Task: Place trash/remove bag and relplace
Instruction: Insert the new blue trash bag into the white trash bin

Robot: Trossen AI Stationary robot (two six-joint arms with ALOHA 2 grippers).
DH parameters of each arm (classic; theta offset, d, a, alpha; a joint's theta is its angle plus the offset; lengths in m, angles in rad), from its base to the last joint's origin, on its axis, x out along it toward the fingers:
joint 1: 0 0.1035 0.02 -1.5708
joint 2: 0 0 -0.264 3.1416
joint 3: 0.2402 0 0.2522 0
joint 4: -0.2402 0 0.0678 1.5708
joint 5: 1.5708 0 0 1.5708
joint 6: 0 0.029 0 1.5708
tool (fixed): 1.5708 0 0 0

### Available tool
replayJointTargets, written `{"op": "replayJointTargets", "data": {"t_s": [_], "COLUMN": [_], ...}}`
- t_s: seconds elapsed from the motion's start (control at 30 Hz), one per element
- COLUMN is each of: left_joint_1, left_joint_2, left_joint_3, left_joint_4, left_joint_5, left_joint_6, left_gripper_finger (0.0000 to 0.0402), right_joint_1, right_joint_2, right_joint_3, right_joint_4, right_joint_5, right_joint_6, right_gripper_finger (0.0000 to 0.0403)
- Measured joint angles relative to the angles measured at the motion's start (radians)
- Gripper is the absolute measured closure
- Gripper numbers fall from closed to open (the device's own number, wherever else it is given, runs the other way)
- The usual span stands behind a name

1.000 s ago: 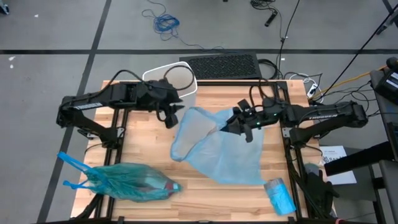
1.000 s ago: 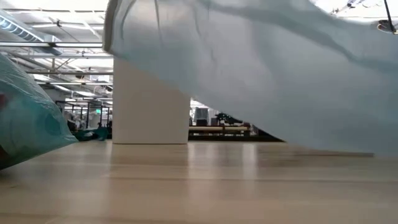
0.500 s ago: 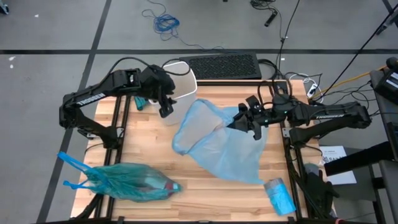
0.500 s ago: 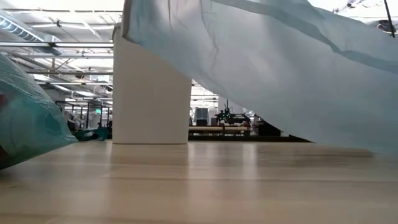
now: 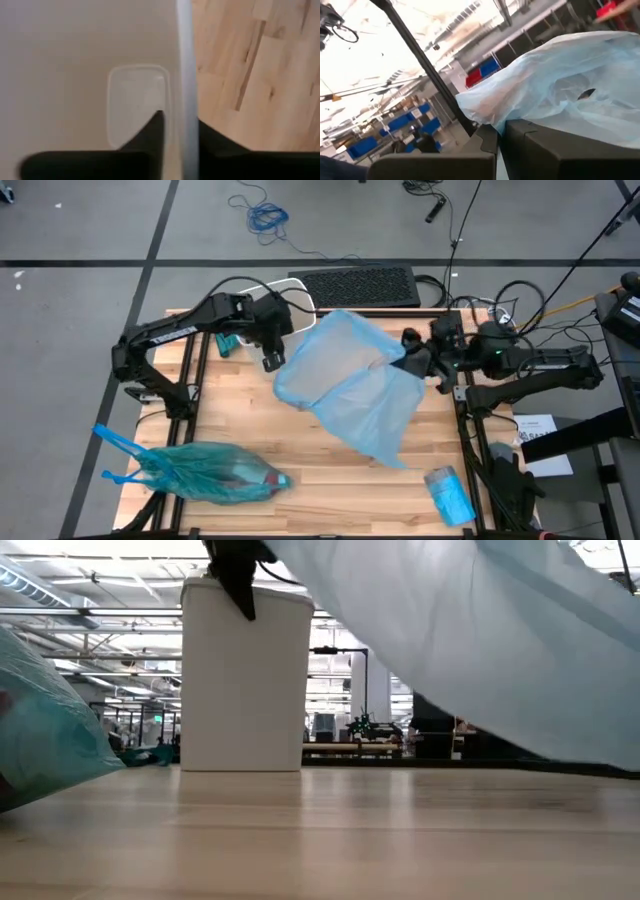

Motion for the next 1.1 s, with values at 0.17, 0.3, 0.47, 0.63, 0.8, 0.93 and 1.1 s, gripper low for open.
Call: {"op": "replayJointTargets", "data": {"t_s": [0.17,0.3,0.47,0.63,0.8,0.93,1.1], "left_joint_1": [-0.002,-0.026,-0.083,-0.162,-0.254,-0.333,-0.393], "left_joint_2": [0.028,0.031,0.027,0.027,0.027,0.034,0.070], "left_joint_3": [0.000,0.000,0.025,0.026,0.026,0.026,0.027], "left_joint_4": [0.023,0.102,0.179,0.246,0.311,0.388,0.413], "left_joint_5": [0.069,0.143,0.223,0.247,0.250,0.273,0.320], "left_joint_6": [-0.002,-0.023,-0.061,-0.113,-0.140,-0.153,-0.168], "left_gripper_finger": [0.0395,0.0398,0.0399,0.0400,0.0400,0.0401,0.0401], "right_joint_1": [0.002,0.002,0.002,0.002,0.002,0.002,0.002], "right_joint_2": [-0.040,-0.060,-0.050,0.000,0.065,0.108,0.145], "right_joint_3": [0.000,0.024,0.164,0.357,0.533,0.607,0.621], "right_joint_4": [0.082,0.155,0.096,-0.008,-0.139,-0.206,-0.219], "right_joint_5": [0.016,0.001,-0.038,-0.098,-0.122,-0.122,-0.122], "right_joint_6": [-0.033,-0.081,-0.179,-0.296,-0.384,-0.419,-0.430], "right_gripper_finger": [0.0403,0.0403,0.0403,0.0403,0.0403,0.0403,0.0403]}}
